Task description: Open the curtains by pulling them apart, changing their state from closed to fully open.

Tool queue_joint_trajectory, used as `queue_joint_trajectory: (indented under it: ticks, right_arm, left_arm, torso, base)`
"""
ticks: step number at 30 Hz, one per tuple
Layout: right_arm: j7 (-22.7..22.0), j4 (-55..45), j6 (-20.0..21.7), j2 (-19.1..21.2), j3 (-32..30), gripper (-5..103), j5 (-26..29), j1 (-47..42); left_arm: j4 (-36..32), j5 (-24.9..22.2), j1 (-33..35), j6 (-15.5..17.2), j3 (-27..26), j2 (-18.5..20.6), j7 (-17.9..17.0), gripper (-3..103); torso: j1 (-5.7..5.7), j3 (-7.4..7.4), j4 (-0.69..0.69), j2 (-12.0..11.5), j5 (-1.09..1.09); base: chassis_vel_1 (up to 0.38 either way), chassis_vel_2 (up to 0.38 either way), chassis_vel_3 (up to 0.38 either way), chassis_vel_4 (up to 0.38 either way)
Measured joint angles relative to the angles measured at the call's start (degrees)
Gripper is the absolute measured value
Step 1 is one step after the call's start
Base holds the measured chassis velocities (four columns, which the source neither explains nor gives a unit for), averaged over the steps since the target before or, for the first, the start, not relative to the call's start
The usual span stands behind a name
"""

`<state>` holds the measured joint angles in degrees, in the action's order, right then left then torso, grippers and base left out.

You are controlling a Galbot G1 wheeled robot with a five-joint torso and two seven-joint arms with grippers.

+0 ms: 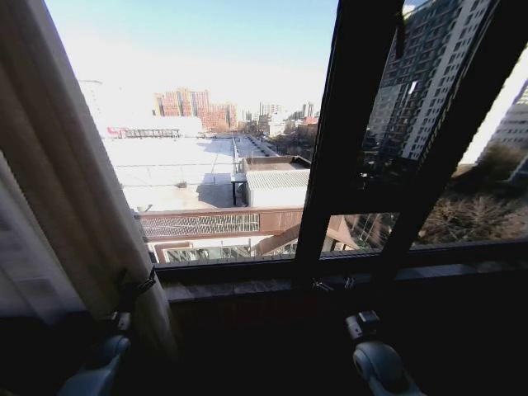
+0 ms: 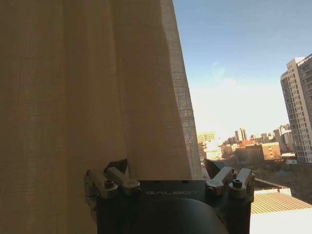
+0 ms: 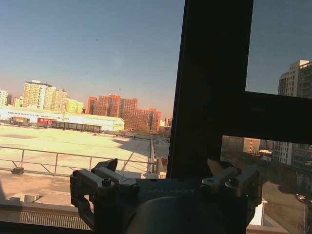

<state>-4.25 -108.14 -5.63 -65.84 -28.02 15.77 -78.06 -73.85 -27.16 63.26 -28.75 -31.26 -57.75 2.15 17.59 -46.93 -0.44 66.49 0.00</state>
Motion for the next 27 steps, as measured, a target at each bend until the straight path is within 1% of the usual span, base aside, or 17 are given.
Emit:
queue_joint_trajectory:
  ticks: [1, 3, 4, 6, 10, 12, 14, 16, 17, 18, 19, 21, 22, 24, 27]
  right_arm:
    - [0.0, 0.0, 0.0, 0.0, 0.0, 100, 0.0, 0.0]
    - [0.0, 0.0, 0.0, 0.0, 0.0, 100, 0.0, 0.0]
    - [0.0, 0.0, 0.0, 0.0, 0.0, 100, 0.0, 0.0]
    - [0.0, 0.0, 0.0, 0.0, 0.0, 100, 0.0, 0.0]
    - [0.0, 0.0, 0.0, 0.0, 0.0, 100, 0.0, 0.0]
    - [0.0, 0.0, 0.0, 0.0, 0.0, 100, 0.0, 0.0]
    - [0.0, 0.0, 0.0, 0.0, 0.0, 100, 0.0, 0.0]
    - [0.0, 0.0, 0.0, 0.0, 0.0, 100, 0.0, 0.0]
    - [0.0, 0.0, 0.0, 0.0, 0.0, 100, 0.0, 0.0]
    - [0.0, 0.0, 0.0, 0.0, 0.0, 100, 0.0, 0.0]
    - [0.0, 0.0, 0.0, 0.0, 0.0, 100, 0.0, 0.0]
    - [0.0, 0.0, 0.0, 0.0, 0.0, 100, 0.0, 0.0]
    - [0.0, 0.0, 0.0, 0.0, 0.0, 100, 0.0, 0.0]
    - [0.0, 0.0, 0.0, 0.0, 0.0, 100, 0.0, -0.01]
    - [0.0, 0.0, 0.0, 0.0, 0.0, 100, 0.0, -0.01]
  left_arm:
    - [0.18, 0.01, -0.04, -0.16, -0.01, 0.02, 0.39, 84]
    - [0.28, 0.01, -0.04, -0.25, -0.03, 0.03, 0.57, 84]
    - [0.45, 0.01, 0.04, -0.56, -0.19, 0.04, 0.83, 73]
    - [0.46, 0.01, 0.11, -0.61, -0.25, 0.04, 0.86, 73]
    - [0.48, -0.09, 0.66, -0.85, -0.82, 0.28, 0.94, 52]
    - [0.53, -0.14, 0.68, -0.87, -0.96, 0.39, 0.94, 52]
    - [0.9, -0.26, 0.65, -0.88, -1.33, 0.73, 0.92, 41]
    - [1.64, -0.25, 0.42, -0.88, -1.64, 1.08, 0.06, 30]
    - [1.64, -0.25, 0.42, -0.88, -1.64, 1.08, 0.06, 30]
    - [2.28, -0.3, 0.19, -0.88, -1.87, 1.35, -0.6, 24]
    - [2.46, -0.36, 0.12, -0.88, -1.94, 1.44, -0.78, 24]
    - [3.85, -1.2, -0.21, -0.83, -2.54, 2.28, -1.95, 14]
    - [3.85, -1.2, -0.21, -0.83, -2.54, 2.28, -1.95, 14]
    - [5.27, -2.09, -0.17, -0.76, -3.59, 3.95, -3.16, 4]
    - [5.83, -3.54, 0.45, -0.75, -4.66, 5.85, -4.53, 0]
  torso:
    - [0.0, 0.0, 0.0, 0.0, 0.0]
    - [0.0, 0.0, 0.01, 0.0, 0.0]
    - [0.0, 0.0, 0.0, 0.0, 0.0]
    - [0.0, 0.0, 0.0, 0.0, 0.0]
    - [0.0, 0.0, 0.01, 0.0, 0.0]
    - [0.0, 0.0, 0.01, 0.0, -0.01]
    - [0.0, 0.0, 0.01, 0.0, 0.0]
    - [0.0, 0.0, 0.01, 0.0, 0.0]
    - [0.0, 0.0, 0.01, 0.0, 0.0]
    - [0.0, 0.0, 0.01, 0.0, -0.01]
    - [0.0, 0.0, 0.0, 0.0, -0.01]
    - [0.0, 0.0, 0.01, 0.0, 0.0]
    - [0.0, 0.0, 0.01, 0.0, 0.0]
    - [0.0, 0.0, 0.0, 0.0, -0.01]
    - [0.0, 0.0, 0.02, 0.0, -0.01]
  base:
    - [0.0, 0.0, 0.0, 0.0]
    - [0.0, 0.0, 0.0, 0.0]
    - [0.0, 0.0, 0.0, 0.0]
    - [0.0, 0.0, 0.0, 0.0]
    - [0.0, 0.0, 0.0, 0.0]
    - [0.0, 0.0, 0.0, 0.0]
    - [0.0, 0.0, 0.0, 0.0]
    - [0.0, 0.0, 0.0, 0.0]
    - [0.0, 0.0, 0.0, 0.0]
    - [0.0, 0.0, 0.0, 0.0]
    - [0.0, 0.0, 0.0, 0.0]
    - [0.0, 0.0, 0.0, 0.0]
    - [0.0, 0.0, 0.0, 0.0]
    - [0.0, 0.0, 0.0, 0.0]
    - [0.0, 0.0, 0.0, 0.0]
